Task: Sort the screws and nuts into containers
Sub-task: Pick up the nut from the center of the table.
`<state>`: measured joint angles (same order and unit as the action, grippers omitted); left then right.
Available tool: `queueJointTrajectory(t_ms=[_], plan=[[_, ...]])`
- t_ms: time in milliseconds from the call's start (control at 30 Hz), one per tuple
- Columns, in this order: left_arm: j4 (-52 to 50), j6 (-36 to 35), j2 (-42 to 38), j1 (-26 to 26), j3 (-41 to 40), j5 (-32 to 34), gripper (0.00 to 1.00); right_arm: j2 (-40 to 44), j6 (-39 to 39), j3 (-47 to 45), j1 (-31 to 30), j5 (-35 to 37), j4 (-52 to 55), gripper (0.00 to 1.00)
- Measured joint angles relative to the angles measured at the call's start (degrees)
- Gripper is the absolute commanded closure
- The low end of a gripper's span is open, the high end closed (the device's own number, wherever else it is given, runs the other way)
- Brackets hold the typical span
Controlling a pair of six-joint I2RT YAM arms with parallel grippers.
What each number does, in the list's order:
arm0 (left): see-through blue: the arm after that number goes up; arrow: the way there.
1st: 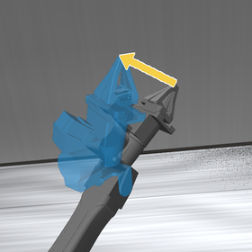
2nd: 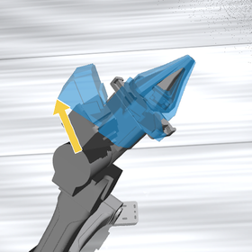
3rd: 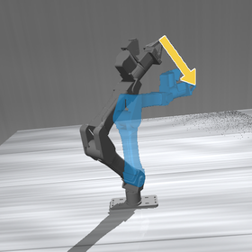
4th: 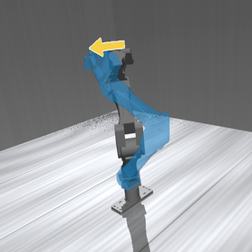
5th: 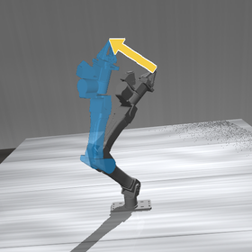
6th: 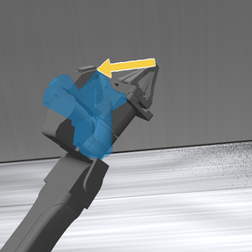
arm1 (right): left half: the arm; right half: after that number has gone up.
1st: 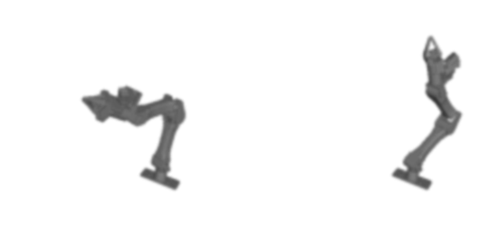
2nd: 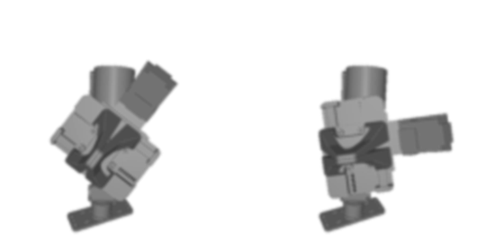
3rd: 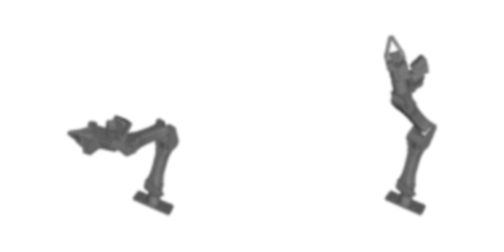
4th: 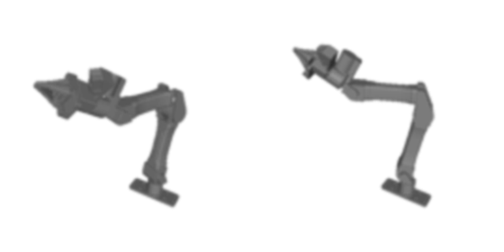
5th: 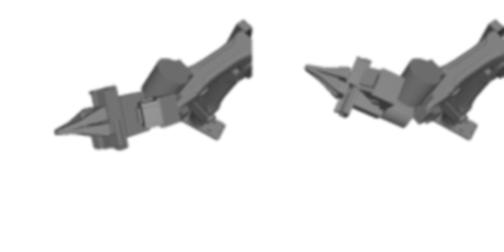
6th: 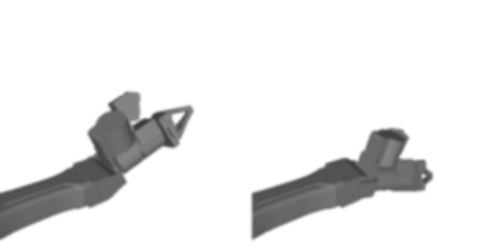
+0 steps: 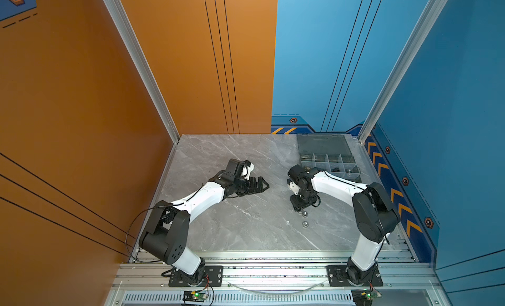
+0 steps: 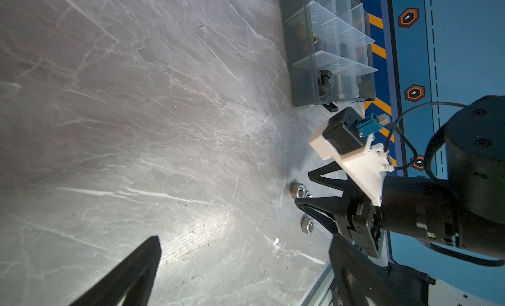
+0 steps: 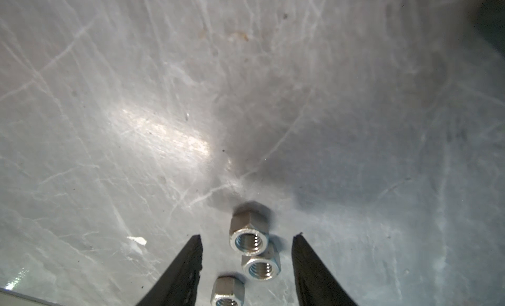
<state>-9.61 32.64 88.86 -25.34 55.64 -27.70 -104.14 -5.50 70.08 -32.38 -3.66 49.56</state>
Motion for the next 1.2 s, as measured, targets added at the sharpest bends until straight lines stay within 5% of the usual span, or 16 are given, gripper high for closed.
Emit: queueJointTrajectory(t_ms=[1200], plan=[[0.0, 0.0, 0.0, 0.0, -0.1, 0.0, 0.02, -2.3, -0.5, -1.6, -0.7, 1.6, 0.1, 0.58]])
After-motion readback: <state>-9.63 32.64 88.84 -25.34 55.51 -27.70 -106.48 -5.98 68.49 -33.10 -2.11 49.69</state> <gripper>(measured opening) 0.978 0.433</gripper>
